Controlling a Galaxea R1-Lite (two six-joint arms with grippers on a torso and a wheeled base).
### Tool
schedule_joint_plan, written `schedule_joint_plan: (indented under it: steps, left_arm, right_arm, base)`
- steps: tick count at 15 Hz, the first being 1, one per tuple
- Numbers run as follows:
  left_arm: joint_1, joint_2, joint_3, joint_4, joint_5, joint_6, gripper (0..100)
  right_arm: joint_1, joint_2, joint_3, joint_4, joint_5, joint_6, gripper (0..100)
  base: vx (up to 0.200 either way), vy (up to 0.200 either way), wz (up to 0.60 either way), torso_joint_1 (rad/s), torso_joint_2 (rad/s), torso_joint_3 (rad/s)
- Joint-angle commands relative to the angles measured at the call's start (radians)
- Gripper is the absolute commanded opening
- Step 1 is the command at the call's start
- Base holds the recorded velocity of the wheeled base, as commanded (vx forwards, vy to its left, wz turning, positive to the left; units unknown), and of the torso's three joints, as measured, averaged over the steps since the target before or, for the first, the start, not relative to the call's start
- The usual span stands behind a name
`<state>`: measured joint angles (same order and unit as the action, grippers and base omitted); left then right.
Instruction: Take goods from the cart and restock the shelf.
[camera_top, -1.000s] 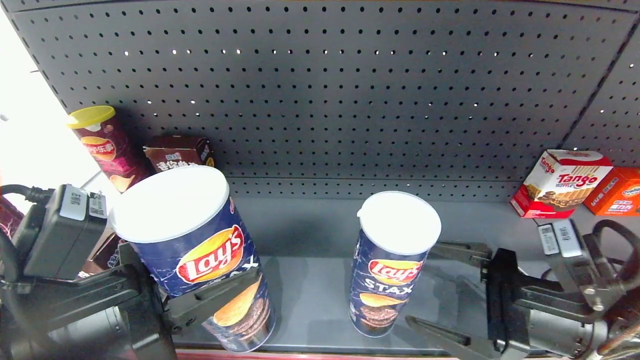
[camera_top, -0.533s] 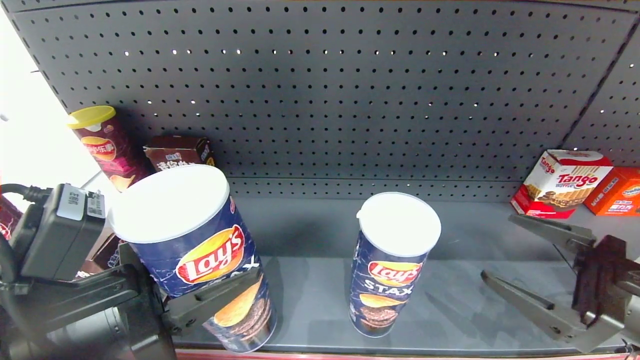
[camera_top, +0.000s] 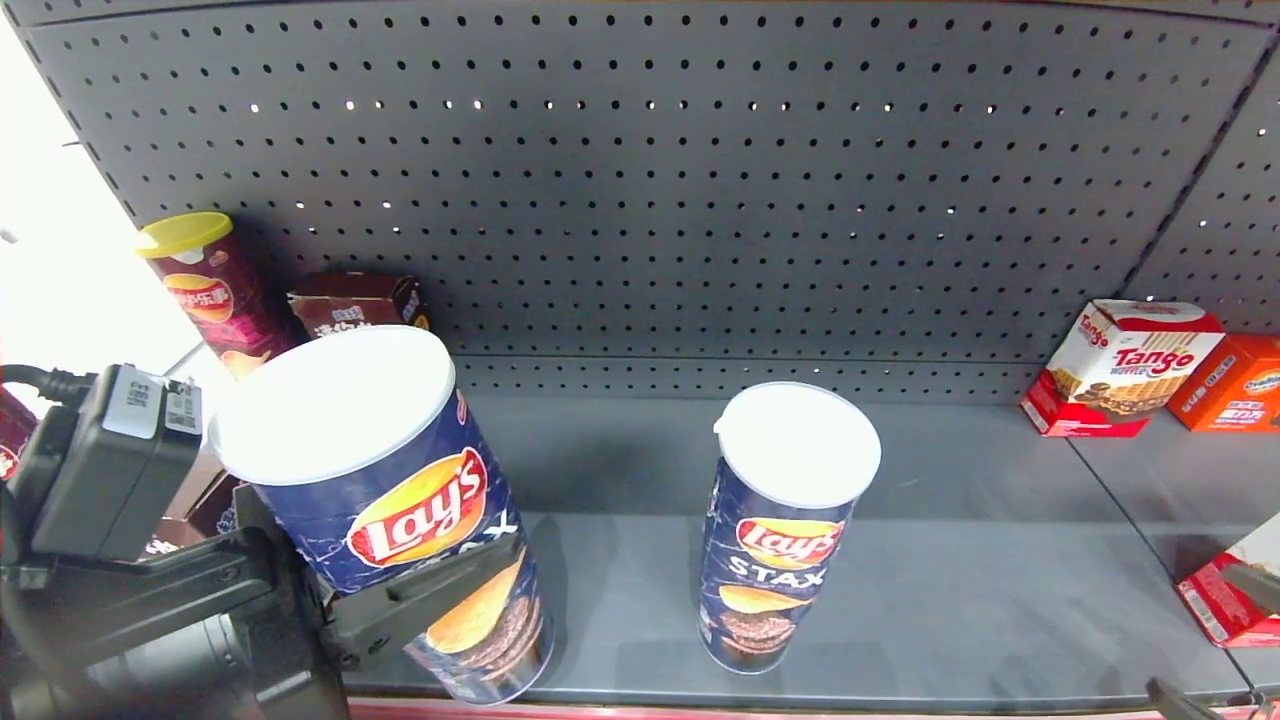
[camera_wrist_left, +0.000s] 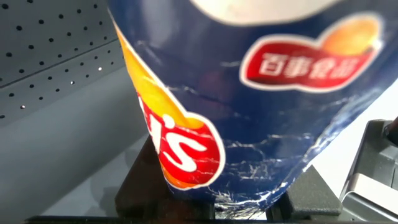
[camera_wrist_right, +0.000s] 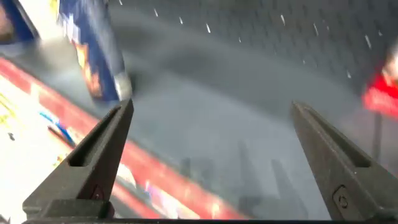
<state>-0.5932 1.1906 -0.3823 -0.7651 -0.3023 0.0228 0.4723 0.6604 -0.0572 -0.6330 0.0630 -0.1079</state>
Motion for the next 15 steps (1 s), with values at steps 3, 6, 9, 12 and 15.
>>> schedule_joint_plan:
  steps: [3,6,9,12,15]
  left_arm:
    - [-0.002,0.000,0.000,0.000,0.000,0.000,0]
    - [-0.002,-0.002,0.008,0.000,0.002,0.000,0]
    - [-0.002,-0.002,0.007,0.000,0.000,0.000,0]
    - [-0.002,-0.002,0.008,0.000,0.000,0.002,0]
    - [0.001,-0.002,0.008,0.000,-0.052,0.002,0]
  right_arm:
    - [-0.083,-0.660,0.040,0.630,-0.048,0.024,100]
    - [-0.090,-0.660,0.017,0.673,-0.089,0.068,100]
    - [-0.090,-0.660,0.017,0.671,-0.091,0.071,100]
    - [-0.090,-0.660,0.017,0.671,-0.086,0.057,100]
    - [-0.089,-0.660,0.057,0.627,-0.038,0.086,100]
  base:
    - [0.000,0.000,0.00,0.000,0.00,0.000]
    - [0.000,0.000,0.00,0.000,0.00,0.000]
    - [0.000,0.000,0.00,0.000,0.00,0.000]
    - [0.000,0.000,0.00,0.000,0.00,0.000]
    - [0.000,0.000,0.00,0.000,0.00,0.000]
